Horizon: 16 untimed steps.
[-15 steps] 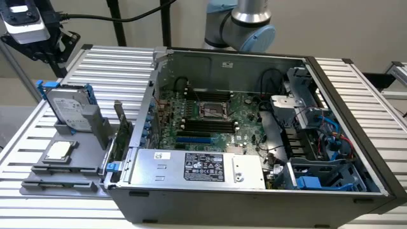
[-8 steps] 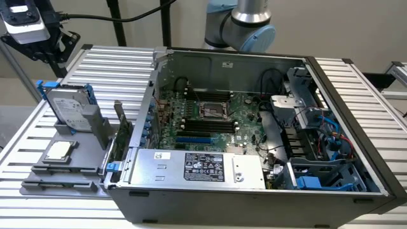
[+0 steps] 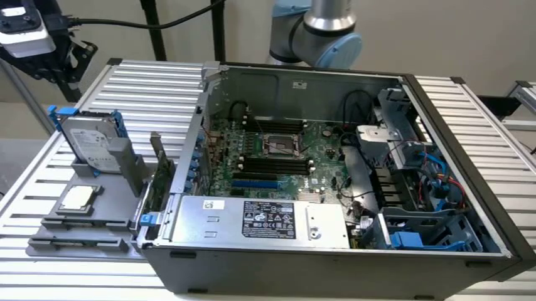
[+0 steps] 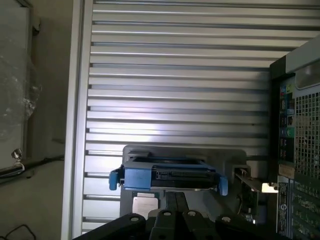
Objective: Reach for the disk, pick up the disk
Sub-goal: 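Pick up the disk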
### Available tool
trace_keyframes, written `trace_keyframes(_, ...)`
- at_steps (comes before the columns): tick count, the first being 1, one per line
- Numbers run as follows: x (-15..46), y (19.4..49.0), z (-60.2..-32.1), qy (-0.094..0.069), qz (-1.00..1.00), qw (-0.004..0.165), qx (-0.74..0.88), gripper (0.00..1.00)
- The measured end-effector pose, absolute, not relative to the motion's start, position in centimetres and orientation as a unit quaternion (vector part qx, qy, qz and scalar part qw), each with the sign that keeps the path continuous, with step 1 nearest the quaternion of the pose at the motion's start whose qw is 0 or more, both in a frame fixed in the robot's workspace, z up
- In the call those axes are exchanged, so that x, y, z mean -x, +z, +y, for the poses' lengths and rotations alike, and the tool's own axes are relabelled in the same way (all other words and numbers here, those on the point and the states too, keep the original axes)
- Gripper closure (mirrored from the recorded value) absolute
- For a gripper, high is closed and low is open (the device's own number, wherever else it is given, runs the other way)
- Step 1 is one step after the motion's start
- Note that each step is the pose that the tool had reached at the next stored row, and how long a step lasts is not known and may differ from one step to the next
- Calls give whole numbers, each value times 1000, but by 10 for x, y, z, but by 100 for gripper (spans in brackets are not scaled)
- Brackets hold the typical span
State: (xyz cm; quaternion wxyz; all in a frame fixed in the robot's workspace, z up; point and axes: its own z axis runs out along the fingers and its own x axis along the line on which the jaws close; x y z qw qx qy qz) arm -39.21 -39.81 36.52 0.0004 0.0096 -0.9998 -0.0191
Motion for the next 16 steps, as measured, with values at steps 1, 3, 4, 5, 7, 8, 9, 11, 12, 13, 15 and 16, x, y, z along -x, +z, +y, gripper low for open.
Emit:
trace_keyframes(1, 397, 365, -398, -19, -1000, 0, -10, 89)
trace_keyframes(3, 405, 364, -397, -19, -1000, 1, -10, 89)
trace_keyframes(4, 410, 364, -396, -19, -1000, 0, -10, 89)
trace_keyframes(5, 414, 363, -395, -19, -1000, 0, -10, 89)
trace_keyframes(7, 422, 363, -392, -19, -1000, 1, -10, 89)
trace_keyframes(8, 423, 363, -391, -19, -1000, 0, -10, 89)
trace_keyframes(9, 423, 363, -391, -19, -1000, 1, -10, 89)
trace_keyframes(11, 423, 363, -390, -19, -1000, 0, -10, 89)
trace_keyframes(12, 423, 363, -390, -19, -1000, 0, -10, 89)
trace_keyframes(13, 423, 363, -390, -19, -1000, 0, -10, 89)
trace_keyframes(15, 423, 363, -389, -19, -1000, 0, -12, 89)
trace_keyframes(16, 423, 363, -389, -19, -1000, 1, -18, 89)
